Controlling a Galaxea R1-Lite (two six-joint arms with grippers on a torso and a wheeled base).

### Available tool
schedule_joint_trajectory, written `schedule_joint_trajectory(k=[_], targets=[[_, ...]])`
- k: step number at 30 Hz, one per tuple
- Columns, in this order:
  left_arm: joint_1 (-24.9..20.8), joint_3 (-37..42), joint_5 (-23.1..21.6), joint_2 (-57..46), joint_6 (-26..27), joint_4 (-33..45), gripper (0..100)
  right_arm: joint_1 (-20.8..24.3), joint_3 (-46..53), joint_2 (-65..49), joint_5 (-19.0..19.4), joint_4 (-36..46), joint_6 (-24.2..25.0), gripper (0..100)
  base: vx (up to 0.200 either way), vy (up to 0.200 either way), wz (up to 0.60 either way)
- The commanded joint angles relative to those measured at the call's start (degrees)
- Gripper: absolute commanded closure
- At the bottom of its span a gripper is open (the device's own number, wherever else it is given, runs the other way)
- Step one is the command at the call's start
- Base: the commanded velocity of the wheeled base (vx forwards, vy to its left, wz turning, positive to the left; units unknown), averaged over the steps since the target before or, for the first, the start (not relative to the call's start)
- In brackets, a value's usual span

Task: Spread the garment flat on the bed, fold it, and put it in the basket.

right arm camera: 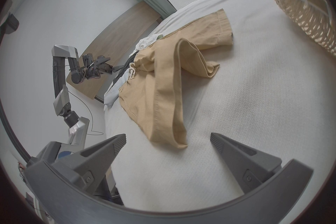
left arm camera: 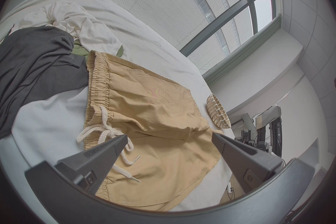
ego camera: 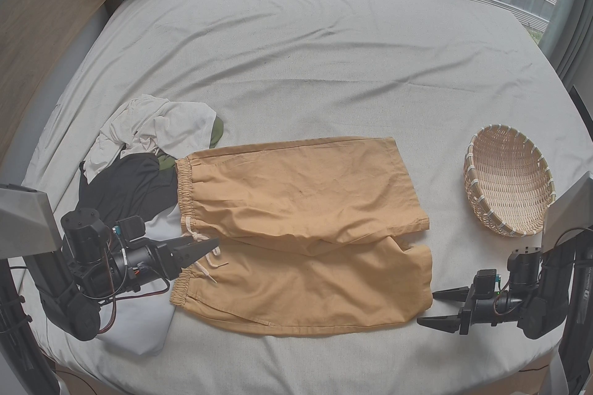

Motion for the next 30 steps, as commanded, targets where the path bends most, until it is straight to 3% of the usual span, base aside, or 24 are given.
schedule_joint_trajectory(k=[1,11,12,23,30], targets=[[0.0,0.0,0.0,0.3,0.0,0.0,0,0.4,-2.3,3.4,0.1,0.1,0.2,0,0.000,0.000,0.00],[0.1,0.0,0.0,0.3,0.0,0.0,0,1.5,-3.8,3.4,0.2,0.0,0.4,0,0.000,0.000,0.00],[0.1,0.0,0.0,0.2,0.0,0.0,0,1.5,-4.2,3.4,0.2,0.0,0.4,100,0.000,0.000,0.00],[1.8,0.3,0.1,-0.2,0.0,-0.1,0,1.3,-1.9,2.1,0.3,0.0,0.3,100,0.000,0.000,0.00],[8.1,9.2,-2.2,-2.1,0.0,0.1,0,2.5,4.5,-1.8,-0.4,0.1,0.2,100,0.000,0.000,0.00]])
